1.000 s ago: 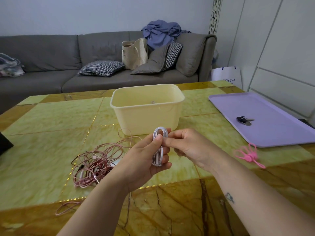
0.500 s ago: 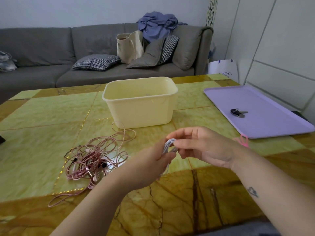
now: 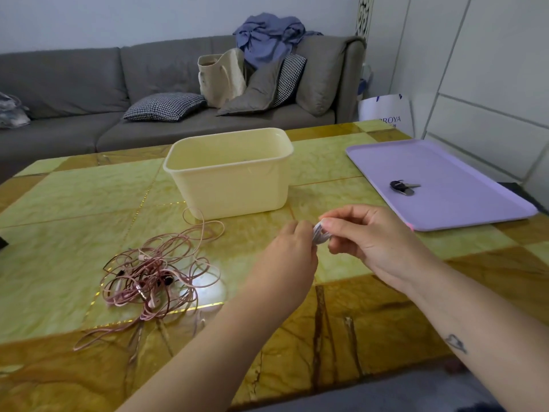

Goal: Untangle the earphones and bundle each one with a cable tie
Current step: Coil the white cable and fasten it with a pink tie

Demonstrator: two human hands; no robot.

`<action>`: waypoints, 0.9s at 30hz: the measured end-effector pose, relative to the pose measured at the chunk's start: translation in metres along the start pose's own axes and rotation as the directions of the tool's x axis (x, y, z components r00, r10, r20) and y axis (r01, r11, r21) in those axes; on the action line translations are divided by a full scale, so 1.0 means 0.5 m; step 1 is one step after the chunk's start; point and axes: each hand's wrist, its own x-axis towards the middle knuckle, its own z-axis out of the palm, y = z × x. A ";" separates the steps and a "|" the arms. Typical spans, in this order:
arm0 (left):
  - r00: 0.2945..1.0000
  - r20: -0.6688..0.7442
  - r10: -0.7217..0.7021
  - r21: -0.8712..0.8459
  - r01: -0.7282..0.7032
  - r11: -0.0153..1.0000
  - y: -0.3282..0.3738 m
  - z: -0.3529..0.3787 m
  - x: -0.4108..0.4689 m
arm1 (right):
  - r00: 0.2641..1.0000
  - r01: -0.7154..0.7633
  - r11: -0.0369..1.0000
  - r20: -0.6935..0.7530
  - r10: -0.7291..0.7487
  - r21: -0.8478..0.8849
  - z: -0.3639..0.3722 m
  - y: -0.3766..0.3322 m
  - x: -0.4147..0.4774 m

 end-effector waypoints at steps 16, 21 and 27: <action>0.898 -0.045 0.438 0.511 -0.356 0.782 0.077 0.045 0.132 | 0.977 -0.003 0.992 -0.213 0.030 0.129 -0.147 -0.023 0.012; 0.991 0.105 0.082 0.107 -0.094 0.990 0.081 0.086 0.123 | 0.966 -0.039 0.904 -0.247 -0.075 -0.426 -0.233 -0.018 0.018; 0.976 0.206 -0.064 -0.060 0.078 0.995 0.073 0.099 0.106 | 0.993 -0.001 0.467 -0.056 -0.105 -0.884 -0.263 0.064 0.024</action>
